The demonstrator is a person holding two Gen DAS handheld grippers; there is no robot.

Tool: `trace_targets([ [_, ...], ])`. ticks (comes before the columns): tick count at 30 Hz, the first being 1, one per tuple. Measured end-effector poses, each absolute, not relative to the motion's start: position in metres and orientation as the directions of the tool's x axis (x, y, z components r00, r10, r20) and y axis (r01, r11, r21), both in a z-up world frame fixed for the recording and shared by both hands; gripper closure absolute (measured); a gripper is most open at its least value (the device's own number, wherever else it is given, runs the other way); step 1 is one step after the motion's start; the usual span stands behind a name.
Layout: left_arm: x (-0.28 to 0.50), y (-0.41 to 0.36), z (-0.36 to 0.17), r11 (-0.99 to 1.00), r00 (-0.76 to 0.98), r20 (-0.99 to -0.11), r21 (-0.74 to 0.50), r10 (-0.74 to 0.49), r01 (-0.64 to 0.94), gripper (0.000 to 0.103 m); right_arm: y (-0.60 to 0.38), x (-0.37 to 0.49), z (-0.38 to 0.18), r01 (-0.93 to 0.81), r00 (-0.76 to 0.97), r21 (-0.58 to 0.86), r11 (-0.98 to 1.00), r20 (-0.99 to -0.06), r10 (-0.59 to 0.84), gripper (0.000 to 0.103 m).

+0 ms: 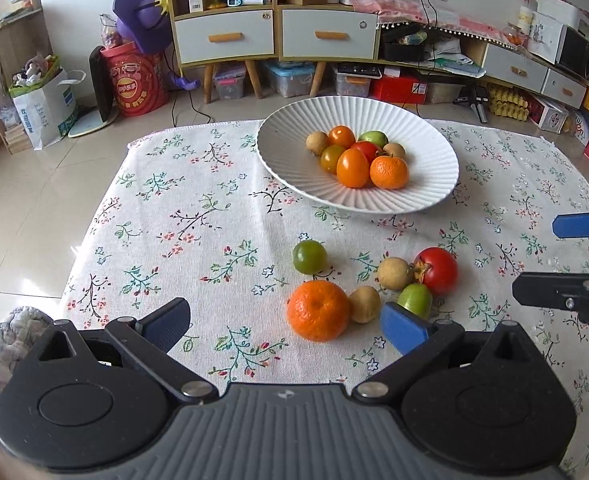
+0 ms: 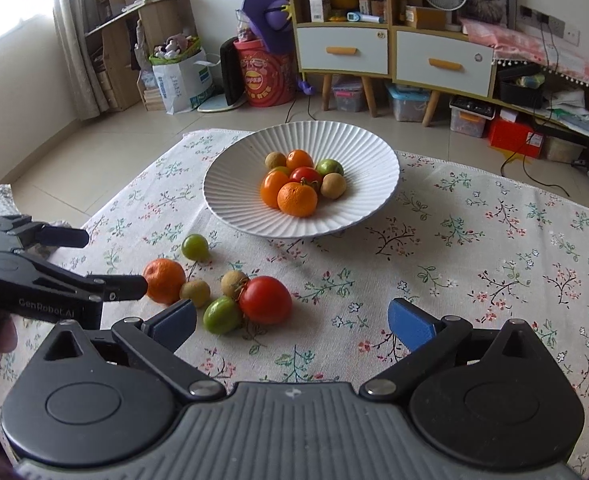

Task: Organize fruits
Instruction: 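Withdraw both tools from the bowl back over the remaining fruits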

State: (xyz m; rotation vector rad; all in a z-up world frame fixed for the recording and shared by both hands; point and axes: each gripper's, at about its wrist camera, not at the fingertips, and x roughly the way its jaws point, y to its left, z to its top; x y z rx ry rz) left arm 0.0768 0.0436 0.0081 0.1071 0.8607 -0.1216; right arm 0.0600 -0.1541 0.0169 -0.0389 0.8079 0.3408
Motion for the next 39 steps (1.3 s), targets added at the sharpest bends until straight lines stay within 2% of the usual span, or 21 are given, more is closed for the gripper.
trace_targets([
  [6, 0.075, 0.046, -0.007, 0.979, 0.664, -0.747, 0.118, -0.023, 0.166, 0.005, -0.145, 0.048, 0.003, -0.365, 0.605, 0.041, 0.93, -0.749, 0.271, 0.001],
  [19, 0.073, 0.042, -0.033, 0.958, 0.643, -0.766, 0.167, -0.024, 0.235, 0.005, -0.137, 0.049, -0.015, -0.393, 0.587, -0.019, 0.919, -0.775, 0.235, 0.001],
  [27, 0.078, 0.047, -0.035, 0.964, 0.652, -0.757, 0.137, -0.047, 0.228, 0.005, -0.131, 0.06, -0.035, -0.4, 0.6, -0.134, 0.907, -0.786, 0.149, 0.001],
  [31, 0.081, 0.047, -0.036, 0.968, 0.651, -0.757, 0.115, -0.059, 0.221, 0.006, -0.132, 0.065, -0.039, -0.393, 0.616, -0.104, 0.914, -0.768, 0.177, 0.001],
  [34, 0.084, 0.047, -0.035, 0.972, 0.649, -0.757, 0.089, -0.077, 0.219, 0.013, -0.131, 0.071, -0.039, -0.383, 0.621, -0.087, 0.92, -0.761, 0.187, 0.001],
  [37, 0.086, 0.046, -0.033, 0.973, 0.642, -0.759, 0.055, -0.106, 0.226, 0.029, -0.129, 0.073, -0.039, -0.379, 0.628, -0.083, 0.922, -0.755, 0.19, 0.001],
  [39, 0.087, 0.043, -0.032, 0.971, 0.64, -0.76, 0.047, -0.116, 0.232, 0.035, -0.128, 0.074, -0.039, -0.378, 0.636, -0.09, 0.922, -0.748, 0.188, 0.002],
])
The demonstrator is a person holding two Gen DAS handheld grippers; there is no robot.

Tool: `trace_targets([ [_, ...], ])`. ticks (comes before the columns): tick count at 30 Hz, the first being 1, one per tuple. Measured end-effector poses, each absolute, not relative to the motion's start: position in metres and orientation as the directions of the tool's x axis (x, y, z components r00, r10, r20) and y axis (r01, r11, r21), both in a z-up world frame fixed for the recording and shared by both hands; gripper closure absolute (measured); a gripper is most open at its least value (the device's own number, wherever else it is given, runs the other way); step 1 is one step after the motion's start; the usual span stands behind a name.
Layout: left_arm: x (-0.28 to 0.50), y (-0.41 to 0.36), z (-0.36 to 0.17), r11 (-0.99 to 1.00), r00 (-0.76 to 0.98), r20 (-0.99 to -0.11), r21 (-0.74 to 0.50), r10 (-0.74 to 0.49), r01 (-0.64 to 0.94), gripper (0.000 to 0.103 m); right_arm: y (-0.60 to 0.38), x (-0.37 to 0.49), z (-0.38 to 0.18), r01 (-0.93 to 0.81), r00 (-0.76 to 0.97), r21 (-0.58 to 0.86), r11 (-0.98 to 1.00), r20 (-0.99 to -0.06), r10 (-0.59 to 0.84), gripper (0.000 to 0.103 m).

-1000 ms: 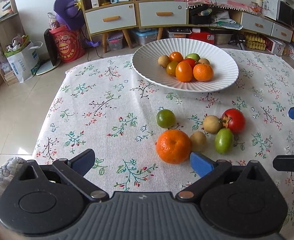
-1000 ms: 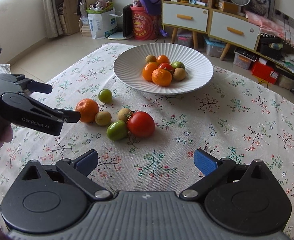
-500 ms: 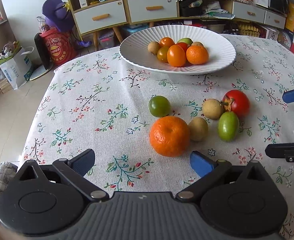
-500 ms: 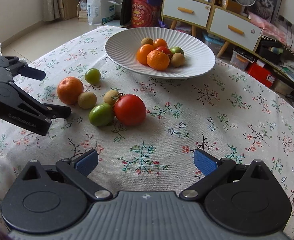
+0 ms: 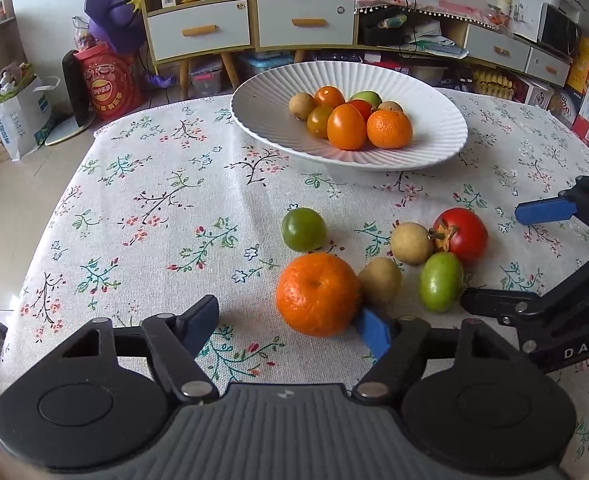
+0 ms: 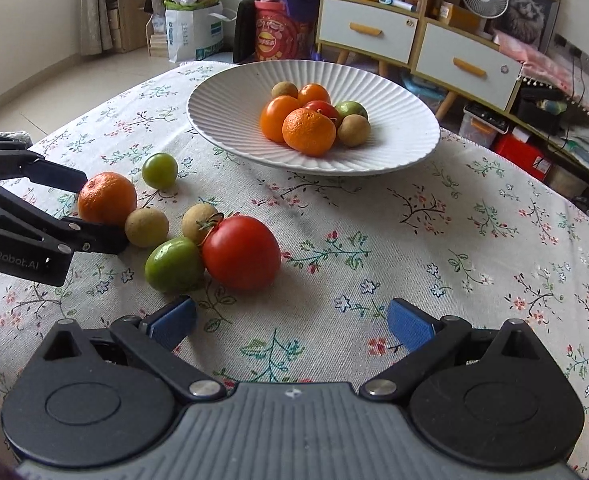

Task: Organize fruits
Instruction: 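Withdraw both tools from the bowl back over the remaining fruits, then grasp the large mandarin with the left gripper while the right gripper grasps the red tomato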

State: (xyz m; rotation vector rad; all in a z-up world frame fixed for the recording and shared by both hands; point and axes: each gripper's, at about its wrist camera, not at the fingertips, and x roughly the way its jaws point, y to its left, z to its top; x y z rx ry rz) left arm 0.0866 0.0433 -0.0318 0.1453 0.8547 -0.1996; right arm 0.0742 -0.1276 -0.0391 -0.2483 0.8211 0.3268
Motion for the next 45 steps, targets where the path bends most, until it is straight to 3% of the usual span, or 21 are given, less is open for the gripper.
trace_targets([
  [4, 0.086, 0.04, -0.031, 0.968, 0.638, -0.759, 0.042, -0.129, 0.247, 0.045, -0.123, 0.072, -0.038, -0.393, 0.652, -0.103, 0.914, -0.732, 0.198, 0.009],
  [12, 0.085, 0.036, -0.029, 0.963, 0.63, -0.762, 0.035, -0.147, 0.267, 0.063, -0.118, 0.077, -0.032, -0.432, 0.655, -0.112, 0.895, -0.72, 0.227, 0.037],
  [22, 0.086, 0.035, -0.029, 0.964, 0.626, -0.766, 0.036, -0.143, 0.264, 0.065, -0.113, 0.077, -0.027, -0.455, 0.636, -0.078, 0.887, -0.726, 0.263, 0.066],
  [45, 0.082, 0.04, -0.02, 0.968, 0.629, -0.76, -0.004, -0.165, 0.249, 0.066, -0.12, 0.071, -0.016, -0.449, 0.623, -0.003, 0.894, -0.718, 0.311, 0.067],
])
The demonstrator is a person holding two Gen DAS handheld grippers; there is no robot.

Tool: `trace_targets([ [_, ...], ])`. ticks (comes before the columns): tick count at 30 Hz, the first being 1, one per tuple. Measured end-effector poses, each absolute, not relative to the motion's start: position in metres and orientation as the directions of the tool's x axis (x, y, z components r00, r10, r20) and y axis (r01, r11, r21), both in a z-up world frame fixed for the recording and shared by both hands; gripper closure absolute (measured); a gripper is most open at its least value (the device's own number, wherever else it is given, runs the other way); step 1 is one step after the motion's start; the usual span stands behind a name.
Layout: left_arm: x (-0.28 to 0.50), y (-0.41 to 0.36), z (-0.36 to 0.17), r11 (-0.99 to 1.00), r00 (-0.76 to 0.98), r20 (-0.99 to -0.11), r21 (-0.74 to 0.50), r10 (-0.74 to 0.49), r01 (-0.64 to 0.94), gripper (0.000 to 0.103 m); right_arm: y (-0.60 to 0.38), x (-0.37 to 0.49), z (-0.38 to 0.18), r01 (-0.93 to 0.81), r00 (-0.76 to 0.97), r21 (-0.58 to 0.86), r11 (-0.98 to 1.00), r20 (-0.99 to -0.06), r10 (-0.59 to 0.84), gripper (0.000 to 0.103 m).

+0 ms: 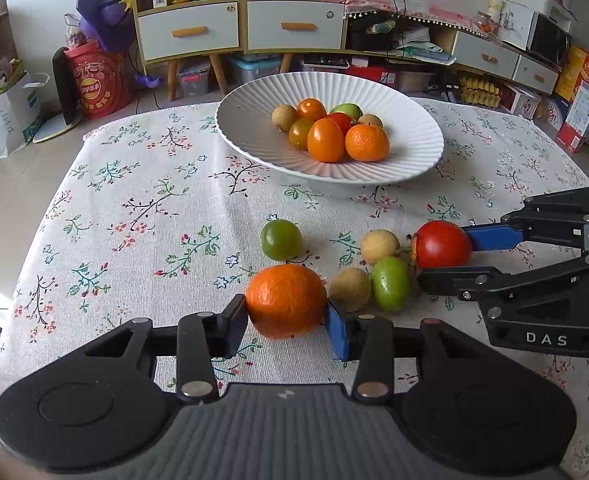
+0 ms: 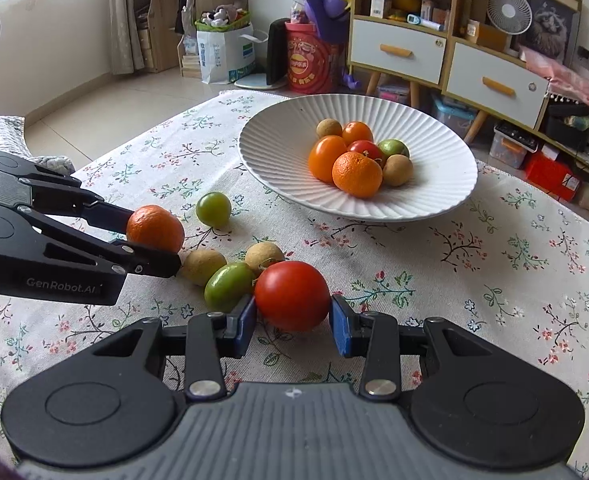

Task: Organize fruits
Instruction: 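Grasp the large mandarin with the left gripper while the right gripper grasps the red tomato, then carry the mandarin and red tomato into the white bowl and open both grippers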

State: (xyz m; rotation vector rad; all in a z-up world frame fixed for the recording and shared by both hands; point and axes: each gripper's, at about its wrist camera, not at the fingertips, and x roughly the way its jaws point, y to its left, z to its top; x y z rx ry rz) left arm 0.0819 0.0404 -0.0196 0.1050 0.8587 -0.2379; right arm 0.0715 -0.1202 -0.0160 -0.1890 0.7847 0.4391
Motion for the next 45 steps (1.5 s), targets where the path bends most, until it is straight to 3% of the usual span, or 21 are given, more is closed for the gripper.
trace_targets([
  [20, 0.08, 0.041, -0.016, 0.969, 0.637, -0.752, -0.009, -0.17, 0.249, 0.066, -0.124, 0.072, -0.009, -0.437, 0.63, 0.024, 0.899, -0.706, 0.325, 0.067],
  [45, 0.122, 0.023, 0.02, 0.968, 0.712, -0.668, -0.059, -0.218, 0.242, 0.066, -0.153, 0.11, 0.022, -0.327, 0.734, 0.081, 0.942, -0.605, 0.307, 0.067],
])
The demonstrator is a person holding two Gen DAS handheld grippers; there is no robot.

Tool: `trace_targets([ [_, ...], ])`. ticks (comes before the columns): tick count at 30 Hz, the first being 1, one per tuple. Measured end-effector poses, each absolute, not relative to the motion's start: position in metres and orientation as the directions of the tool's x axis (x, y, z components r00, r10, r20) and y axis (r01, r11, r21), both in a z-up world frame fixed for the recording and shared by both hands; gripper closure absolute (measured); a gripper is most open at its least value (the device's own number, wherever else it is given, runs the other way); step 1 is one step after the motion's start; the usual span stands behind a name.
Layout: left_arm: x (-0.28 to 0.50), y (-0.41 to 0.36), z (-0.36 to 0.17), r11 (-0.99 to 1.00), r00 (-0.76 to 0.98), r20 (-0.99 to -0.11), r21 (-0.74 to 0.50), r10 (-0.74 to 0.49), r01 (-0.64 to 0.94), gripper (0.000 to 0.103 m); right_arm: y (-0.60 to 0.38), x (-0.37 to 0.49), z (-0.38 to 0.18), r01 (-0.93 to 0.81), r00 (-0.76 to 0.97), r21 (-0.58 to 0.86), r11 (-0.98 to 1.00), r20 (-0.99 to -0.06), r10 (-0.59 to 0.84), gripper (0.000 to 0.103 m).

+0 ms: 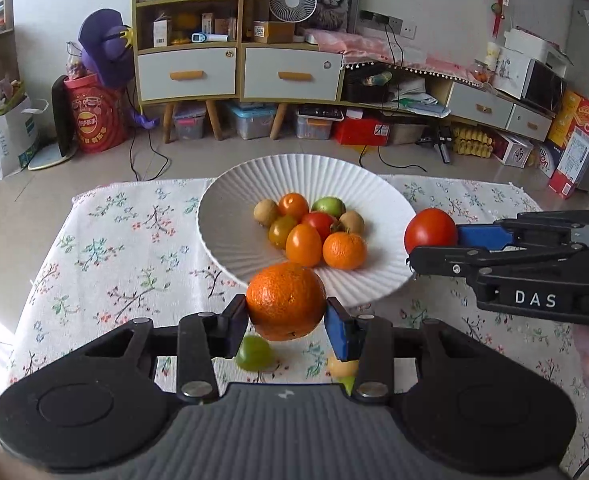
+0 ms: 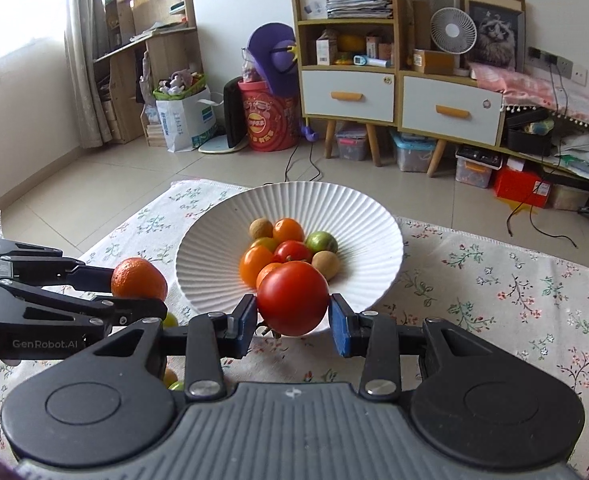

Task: Organize fruits
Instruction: 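Carry the mandarin and red tomato into the white bowl and open both grippers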

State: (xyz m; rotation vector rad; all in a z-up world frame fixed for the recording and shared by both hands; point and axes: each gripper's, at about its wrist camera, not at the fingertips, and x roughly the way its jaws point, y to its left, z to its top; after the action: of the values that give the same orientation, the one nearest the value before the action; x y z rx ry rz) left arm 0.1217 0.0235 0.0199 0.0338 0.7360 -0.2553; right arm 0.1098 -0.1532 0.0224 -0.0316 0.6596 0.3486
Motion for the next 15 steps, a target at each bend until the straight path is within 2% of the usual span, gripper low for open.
trace_targets([
  [15, 0.174, 0.012, -0.006, 0.961, 0.711, -0.683, 0.047, -0.169, 0.273, 0.066, -0.156, 0.138, 0.002, -0.352, 0.733, 0.054, 0.934, -0.604, 0.311, 0.067],
])
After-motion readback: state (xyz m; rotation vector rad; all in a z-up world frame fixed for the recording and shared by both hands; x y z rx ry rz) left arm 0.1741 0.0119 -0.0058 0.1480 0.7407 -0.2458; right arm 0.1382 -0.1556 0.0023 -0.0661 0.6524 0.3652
